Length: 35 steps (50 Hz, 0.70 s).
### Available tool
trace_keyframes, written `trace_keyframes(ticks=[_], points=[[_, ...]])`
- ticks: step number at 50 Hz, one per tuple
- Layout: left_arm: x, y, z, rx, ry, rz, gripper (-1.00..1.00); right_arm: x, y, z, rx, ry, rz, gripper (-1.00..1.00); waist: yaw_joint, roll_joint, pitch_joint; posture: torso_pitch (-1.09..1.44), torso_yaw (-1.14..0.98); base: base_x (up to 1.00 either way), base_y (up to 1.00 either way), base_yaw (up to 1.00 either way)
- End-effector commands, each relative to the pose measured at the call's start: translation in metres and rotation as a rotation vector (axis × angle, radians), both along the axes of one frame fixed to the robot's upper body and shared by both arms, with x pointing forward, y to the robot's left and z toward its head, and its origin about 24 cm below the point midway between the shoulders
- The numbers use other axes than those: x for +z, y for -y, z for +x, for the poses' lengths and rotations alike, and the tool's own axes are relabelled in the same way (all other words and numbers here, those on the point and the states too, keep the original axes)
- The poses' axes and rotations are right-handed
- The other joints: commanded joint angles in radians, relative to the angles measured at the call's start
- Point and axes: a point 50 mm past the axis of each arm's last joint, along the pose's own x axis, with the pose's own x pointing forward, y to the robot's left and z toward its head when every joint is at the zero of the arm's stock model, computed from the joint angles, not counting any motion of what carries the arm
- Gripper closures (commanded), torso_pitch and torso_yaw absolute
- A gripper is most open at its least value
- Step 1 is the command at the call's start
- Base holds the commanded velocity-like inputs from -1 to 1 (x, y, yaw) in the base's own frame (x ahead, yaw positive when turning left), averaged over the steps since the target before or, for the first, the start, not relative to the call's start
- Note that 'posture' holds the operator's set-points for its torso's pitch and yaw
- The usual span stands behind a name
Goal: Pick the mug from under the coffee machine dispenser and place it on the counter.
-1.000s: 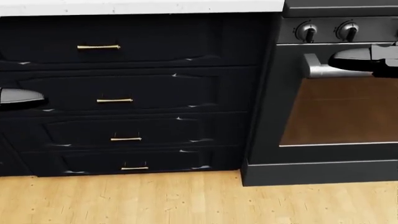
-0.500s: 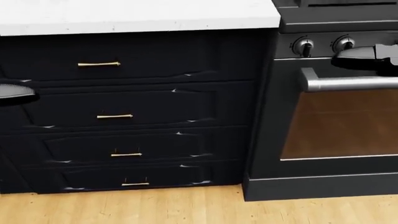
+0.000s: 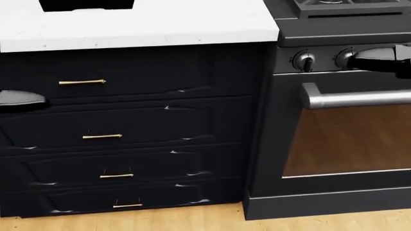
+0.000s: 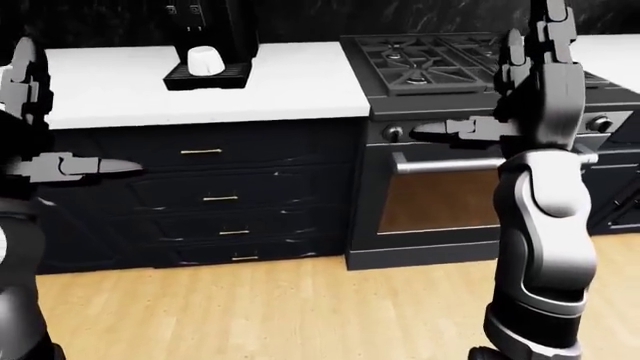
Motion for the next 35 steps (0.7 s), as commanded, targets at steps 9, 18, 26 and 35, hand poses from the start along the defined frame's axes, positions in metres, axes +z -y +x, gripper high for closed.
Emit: trace_keyframes(ticks=[9,18,26,35], points=[[0.0144,-0.0029,-0.0074,0.025,0.081,0.017,-1.00,0.0181,-0.0063,-0.0060,0.020,0.088,-0.036,-1.00,-0.010,0.066,-0.014,0.00,0.00,0.20,0.00,0.00],[0.0161,-0.0034,-0.0081,0.027,0.084,0.016,-1.00,0.0196,-0.0056,-0.0069,0.019,0.090,-0.034,-1.00,0.004,0.081,-0.034,0.00,0.00,0.20,0.00,0.00],[0.0168,-0.0035,-0.0079,0.027,0.084,0.018,-1.00,0.0205,-0.0050,-0.0070,0.018,0.092,-0.034,-1.00,0.011,-0.013,-0.038,0.00,0.00,0.20,0.00,0.00],[0.0171,-0.0041,-0.0086,0.029,0.086,0.018,-1.00,0.0205,-0.0050,-0.0076,0.019,0.092,-0.035,-1.00,-0.005,0.044,-0.018,0.00,0.00,0.20,0.00,0.00]])
